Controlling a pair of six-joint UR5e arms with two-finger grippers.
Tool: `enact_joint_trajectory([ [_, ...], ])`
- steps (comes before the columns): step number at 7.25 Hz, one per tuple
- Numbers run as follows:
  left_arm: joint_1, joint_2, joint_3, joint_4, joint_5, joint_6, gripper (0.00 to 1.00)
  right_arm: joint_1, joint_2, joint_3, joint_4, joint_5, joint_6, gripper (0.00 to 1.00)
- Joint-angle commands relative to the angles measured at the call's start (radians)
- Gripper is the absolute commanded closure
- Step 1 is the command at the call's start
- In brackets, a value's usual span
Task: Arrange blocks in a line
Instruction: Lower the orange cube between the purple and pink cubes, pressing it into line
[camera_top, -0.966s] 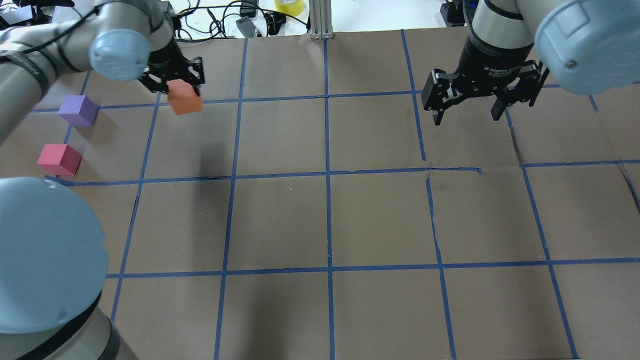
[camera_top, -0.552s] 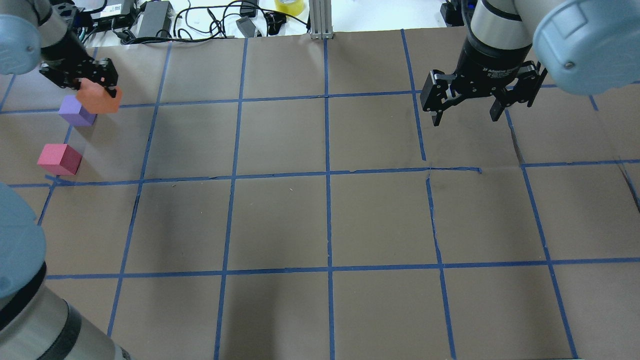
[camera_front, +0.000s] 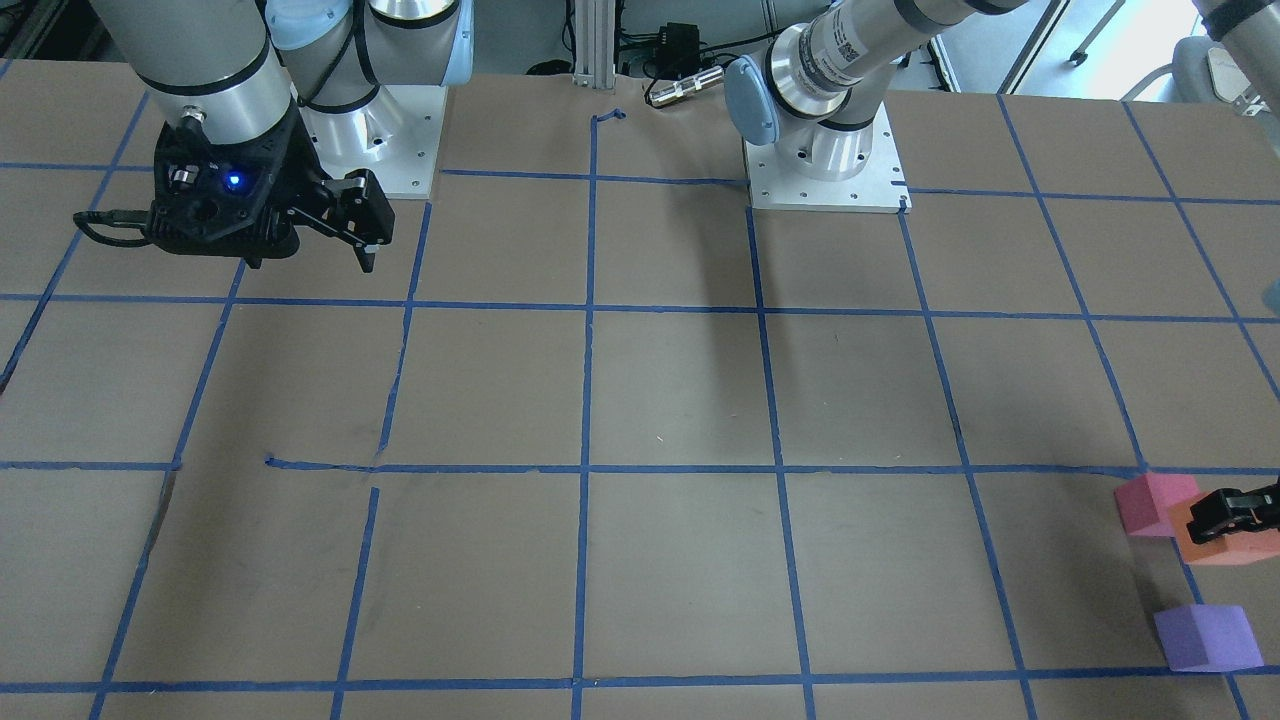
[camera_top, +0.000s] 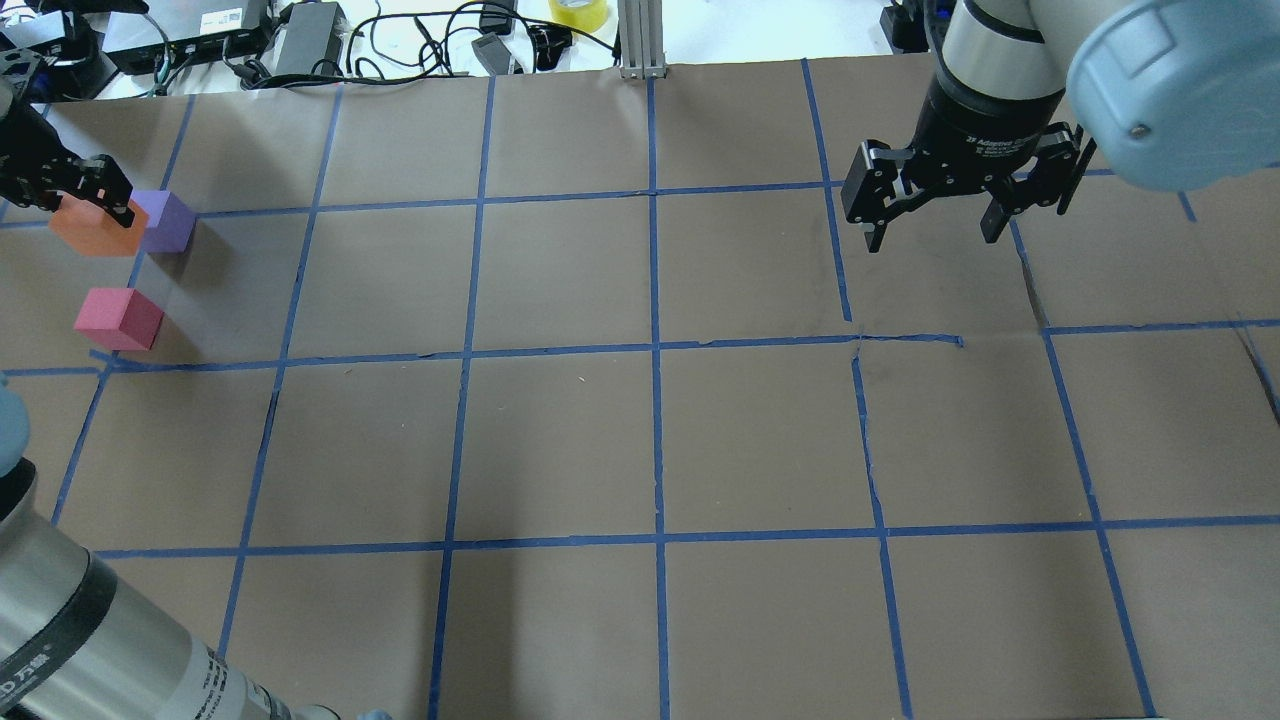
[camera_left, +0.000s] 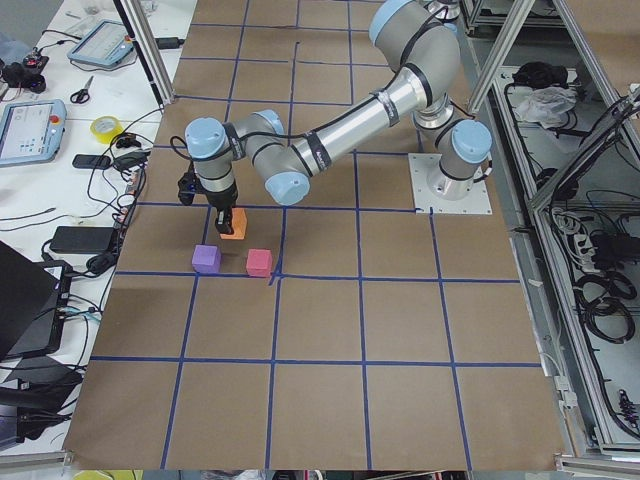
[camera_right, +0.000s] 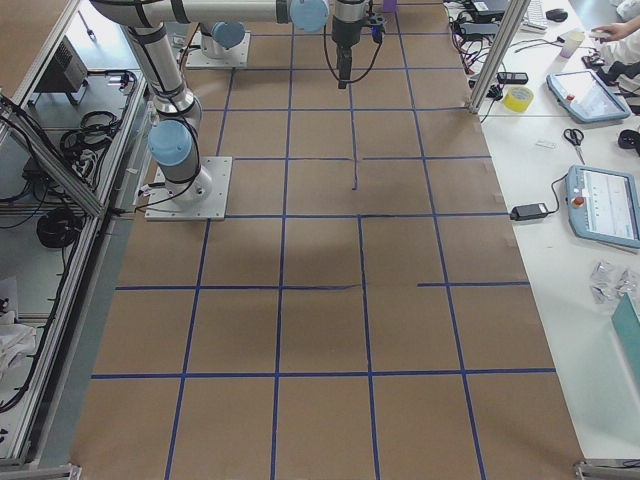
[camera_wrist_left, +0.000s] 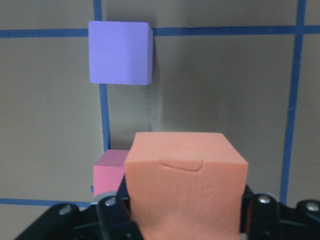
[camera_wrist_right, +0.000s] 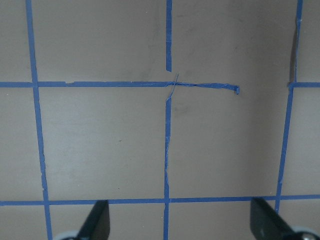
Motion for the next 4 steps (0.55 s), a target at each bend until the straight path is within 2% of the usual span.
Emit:
enact_joint_trajectory([
  [1, 0.009, -0.067, 0.05, 0.027, 0.013, 0.032, 1.0, 0.0, 0.0, 0.0, 0.001, -0.001, -0.001, 0.0],
  [4, 0.023, -0.105, 0.064, 0.035, 0.002, 0.026, 1.0, 0.0, 0.0, 0.0, 0.001, -0.001, -0.001, 0.0],
])
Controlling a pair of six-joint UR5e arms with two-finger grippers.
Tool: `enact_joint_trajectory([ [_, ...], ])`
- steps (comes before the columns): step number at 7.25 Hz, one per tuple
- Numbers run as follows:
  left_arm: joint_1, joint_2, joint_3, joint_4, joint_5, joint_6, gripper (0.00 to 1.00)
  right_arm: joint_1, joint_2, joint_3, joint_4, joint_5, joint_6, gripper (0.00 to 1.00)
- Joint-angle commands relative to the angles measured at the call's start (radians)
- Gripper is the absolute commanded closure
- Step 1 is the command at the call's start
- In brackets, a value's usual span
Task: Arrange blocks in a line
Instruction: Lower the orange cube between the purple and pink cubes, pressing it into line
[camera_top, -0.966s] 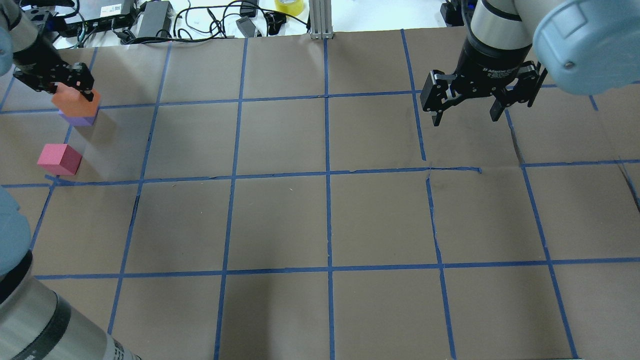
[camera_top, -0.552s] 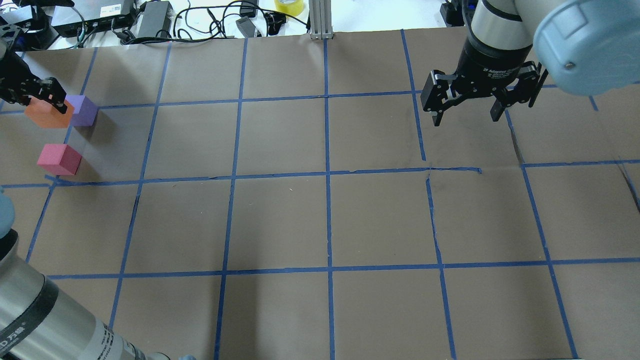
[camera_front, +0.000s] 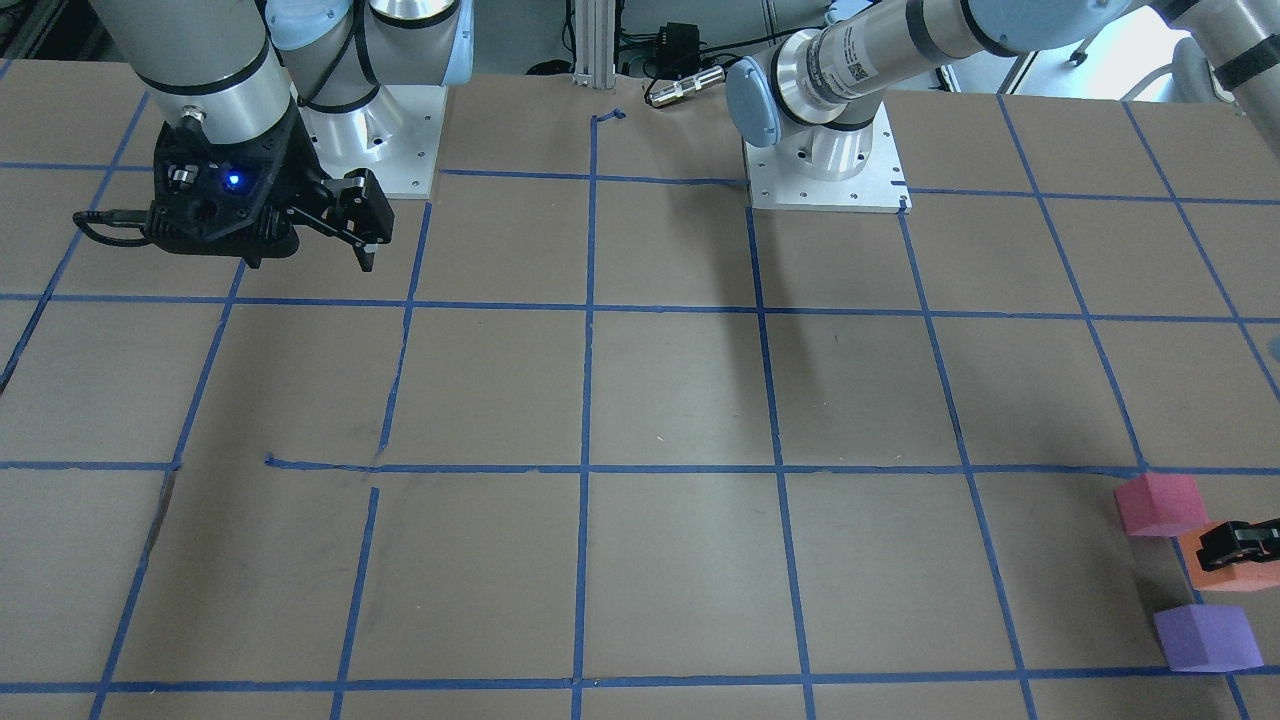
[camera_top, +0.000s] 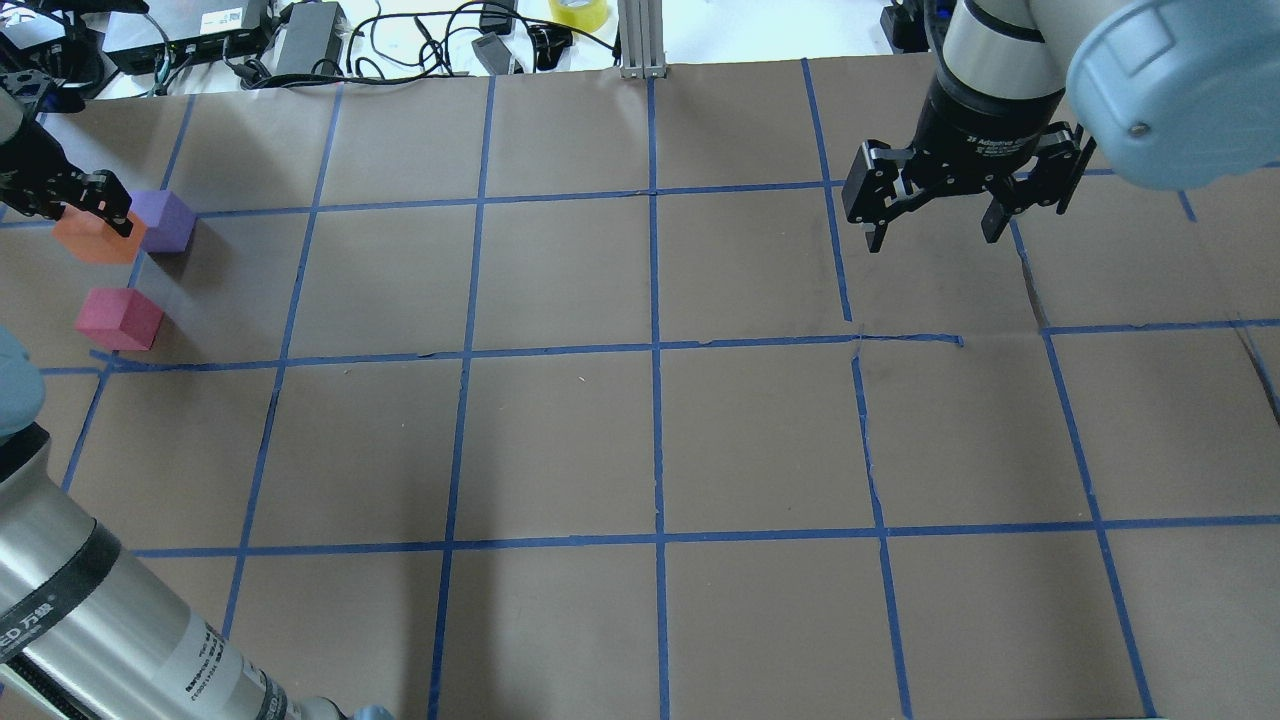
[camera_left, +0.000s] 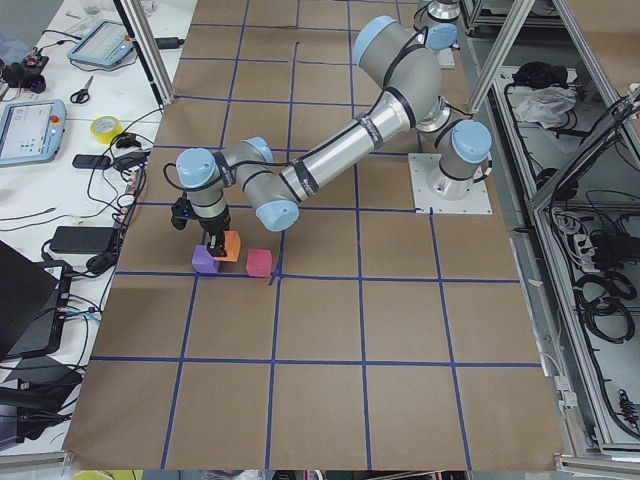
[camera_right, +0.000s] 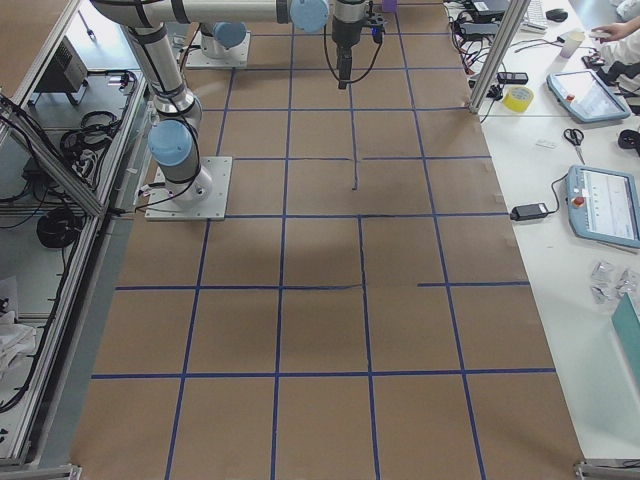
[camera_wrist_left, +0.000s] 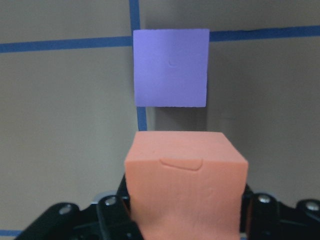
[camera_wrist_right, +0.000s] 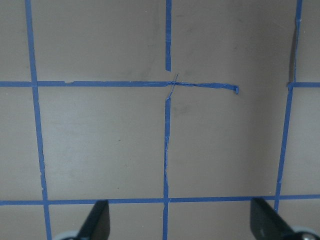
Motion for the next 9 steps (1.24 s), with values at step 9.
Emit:
enact_joint_trajectory([
  [9, 0.003, -0.058, -0.014, 0.012, 0.001, 0.002, 1.0, 0.002, 0.0, 0.0, 0.002, -0.003, 0.001, 0.0],
])
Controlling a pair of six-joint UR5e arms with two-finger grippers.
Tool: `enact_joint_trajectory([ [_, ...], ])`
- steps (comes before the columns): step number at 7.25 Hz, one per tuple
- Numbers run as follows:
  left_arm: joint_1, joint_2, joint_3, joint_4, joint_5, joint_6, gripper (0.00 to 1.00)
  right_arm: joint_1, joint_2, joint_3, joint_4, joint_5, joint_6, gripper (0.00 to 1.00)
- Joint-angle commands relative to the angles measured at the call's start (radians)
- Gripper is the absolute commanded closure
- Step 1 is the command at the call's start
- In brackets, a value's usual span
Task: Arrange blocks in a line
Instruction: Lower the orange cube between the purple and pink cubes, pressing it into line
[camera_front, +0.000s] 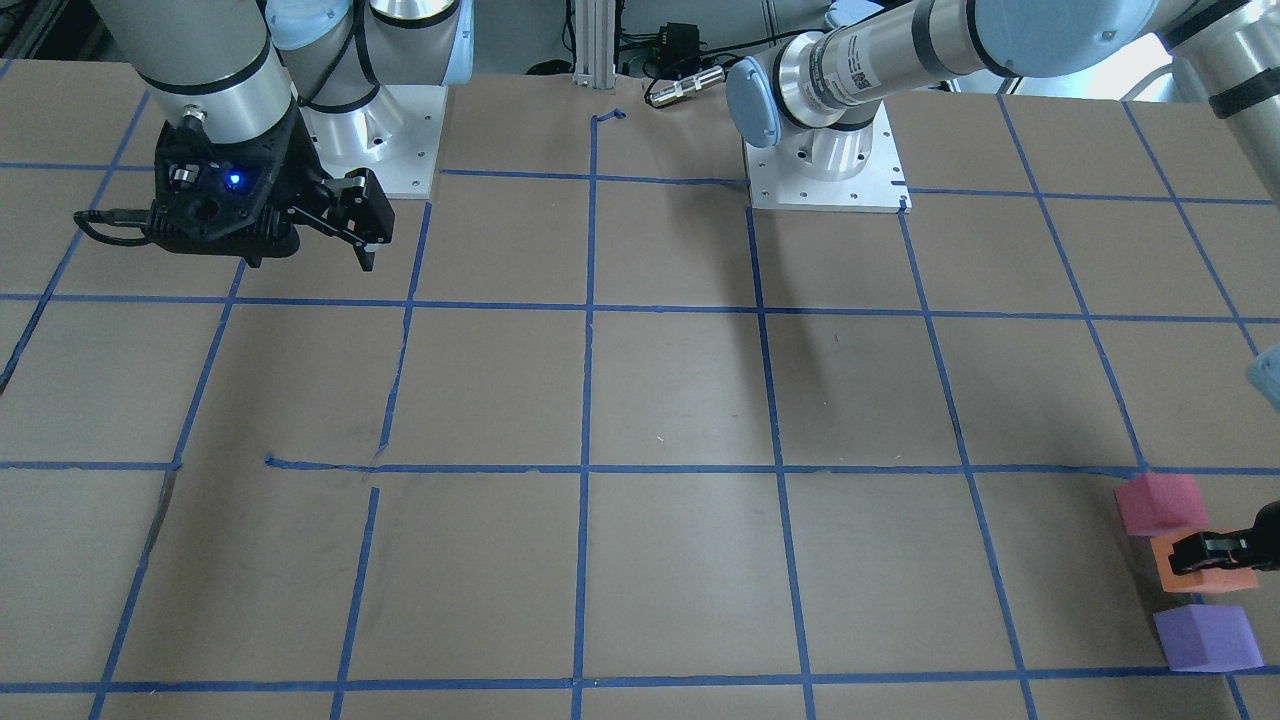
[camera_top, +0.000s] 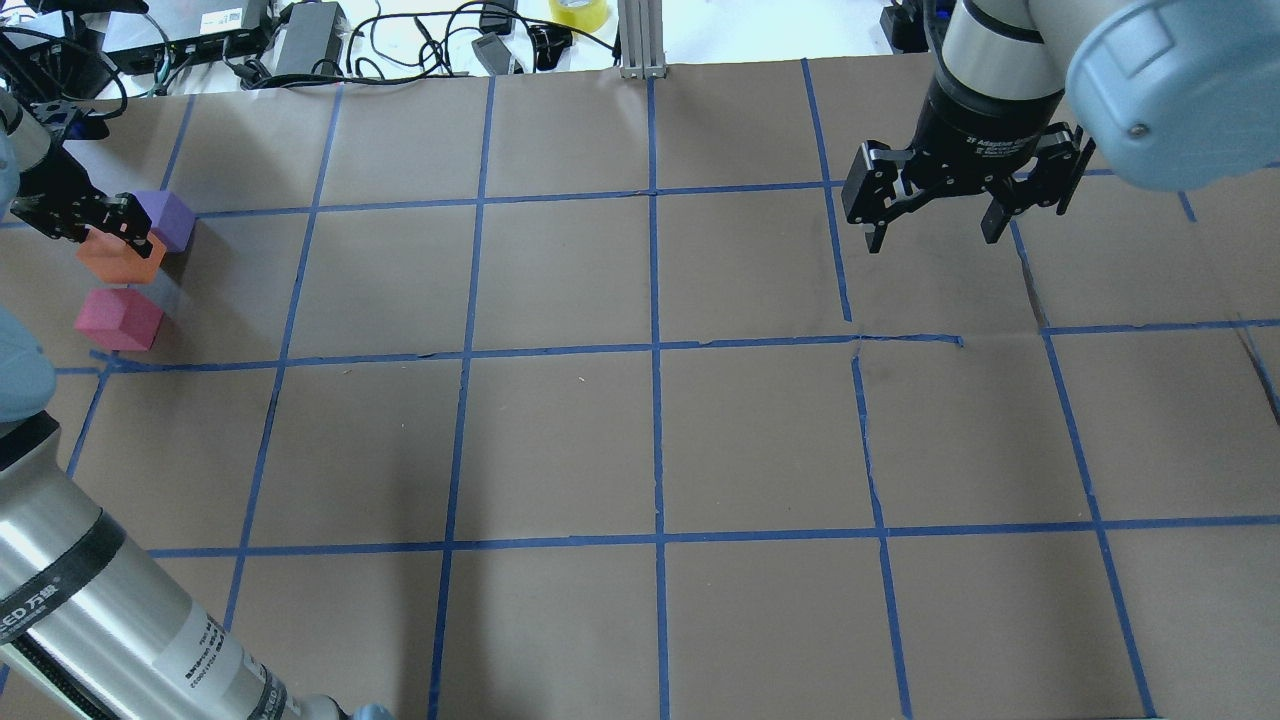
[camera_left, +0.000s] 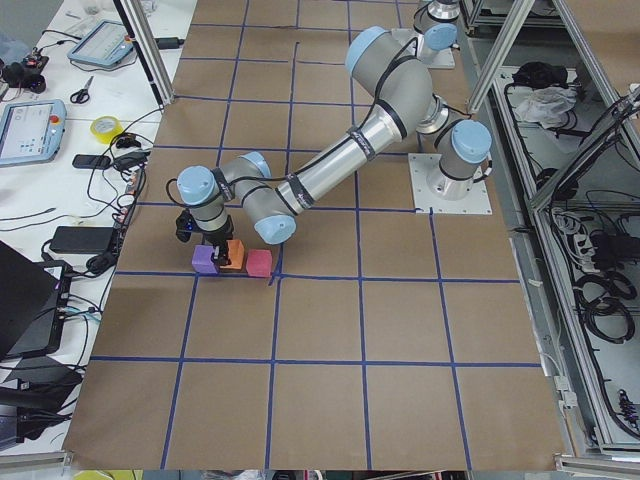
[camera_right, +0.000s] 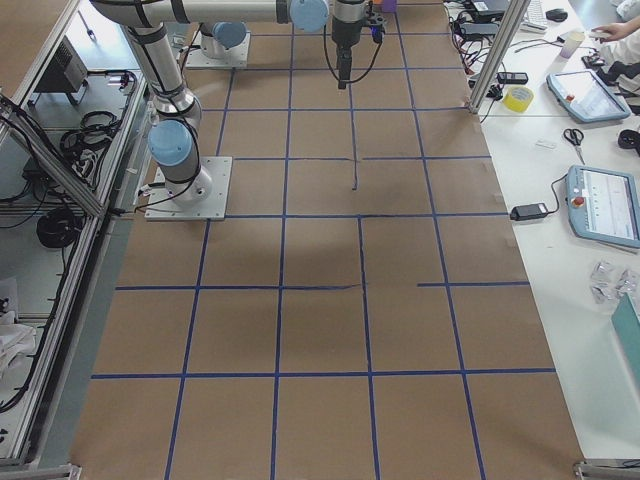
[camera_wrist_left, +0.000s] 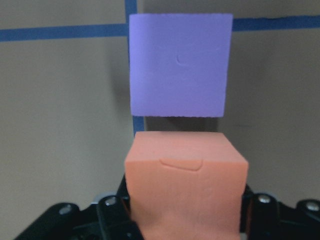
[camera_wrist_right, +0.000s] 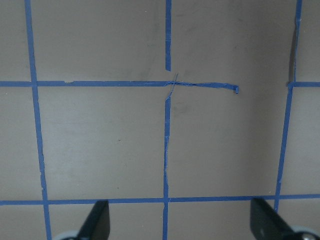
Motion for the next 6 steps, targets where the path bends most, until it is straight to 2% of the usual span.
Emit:
enact_joint_trajectory([
  [1, 0.0, -0.016, -0.007, 0.018, -0.002, 0.0, 1.0, 0.0, 0.0, 0.0, 0.001, -0.001, 0.0, 0.0],
  [3, 0.0, -0.031, -0.008, 0.028, 0.0, -0.003, 1.0, 0.0, 0.0, 0.0, 0.001, 0.0, 0.011, 0.0],
  [5, 0.0, -0.031, -0.08, 0.143, -0.002, 0.0, 1.0, 0.0, 0.0, 0.0, 0.001, 0.0, 0.011, 0.0],
  [6, 0.0, -0.027, -0.083, 0.15, -0.002, 0.0, 1.0, 0.0, 0.0, 0.0, 0.001, 0.0, 0.011, 0.0],
])
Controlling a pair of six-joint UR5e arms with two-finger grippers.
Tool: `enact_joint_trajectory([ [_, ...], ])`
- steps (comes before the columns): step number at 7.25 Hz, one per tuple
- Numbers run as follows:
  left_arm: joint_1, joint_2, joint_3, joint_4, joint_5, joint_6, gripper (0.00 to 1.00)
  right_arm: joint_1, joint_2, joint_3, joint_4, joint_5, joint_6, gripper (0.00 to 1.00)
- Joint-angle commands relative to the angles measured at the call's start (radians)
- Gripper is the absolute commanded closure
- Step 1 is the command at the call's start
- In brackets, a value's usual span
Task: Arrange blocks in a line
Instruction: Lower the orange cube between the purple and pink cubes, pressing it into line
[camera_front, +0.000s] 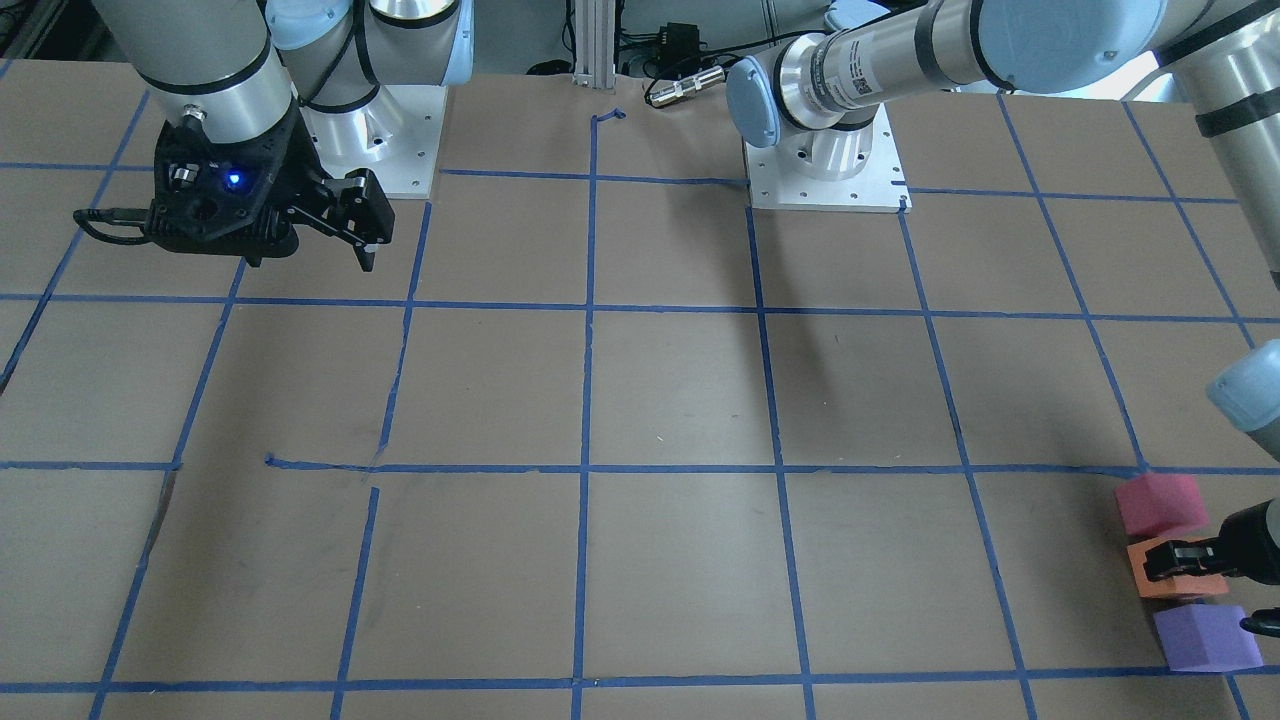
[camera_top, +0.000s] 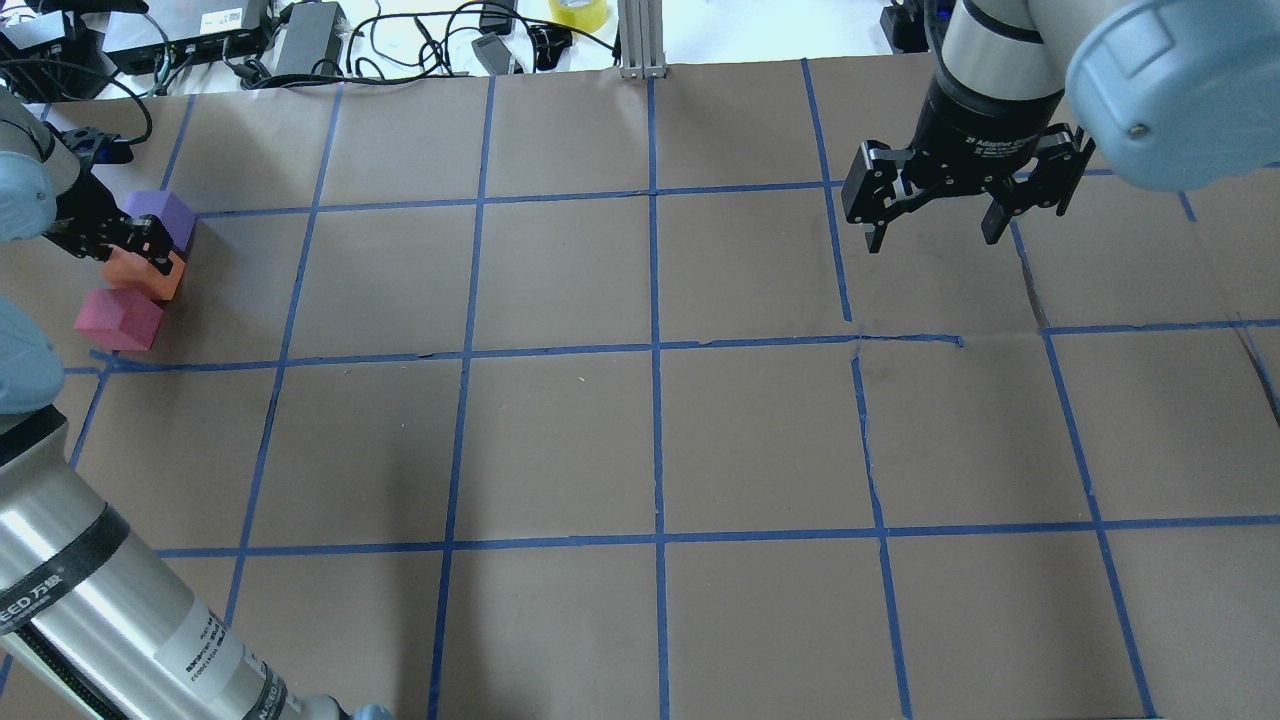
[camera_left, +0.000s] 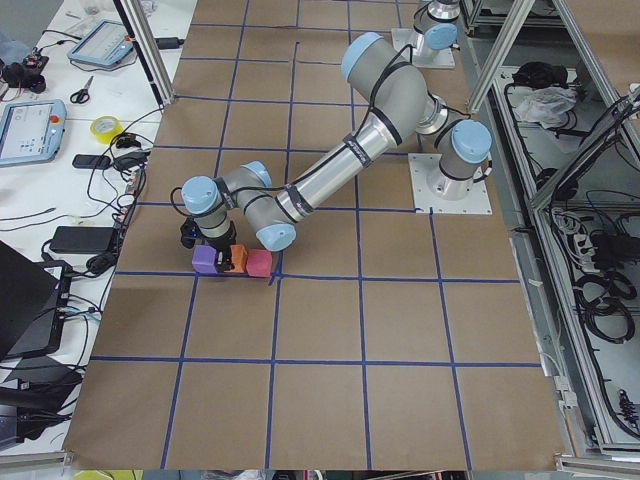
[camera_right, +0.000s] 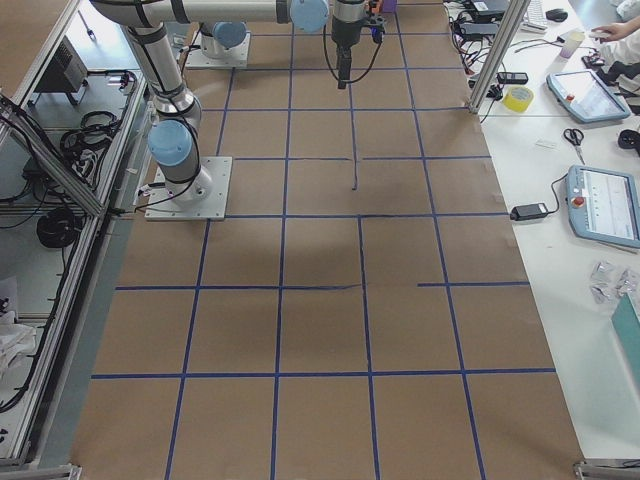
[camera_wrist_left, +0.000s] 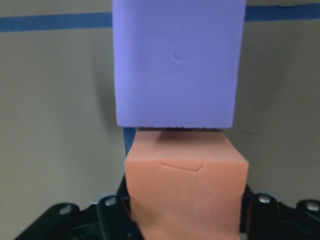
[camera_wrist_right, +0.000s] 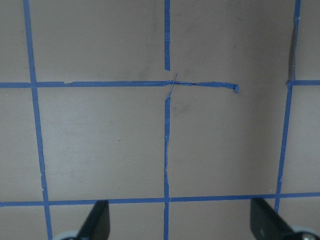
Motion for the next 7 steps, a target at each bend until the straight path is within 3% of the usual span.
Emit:
enact_joint_trajectory([
  [1, 0.0, 0.002, -0.018, 0.033, 0.0, 0.001, 1.0, -0.001, 0.002, 0.0, 0.0, 0.0, 0.0, 0.0],
  [7, 0.011, 0.011, -0.021, 0.033, -0.003, 0.003, 1.0, -0.002, 0.0, 0.006, 0.0, -0.001, 0.002, 0.0],
])
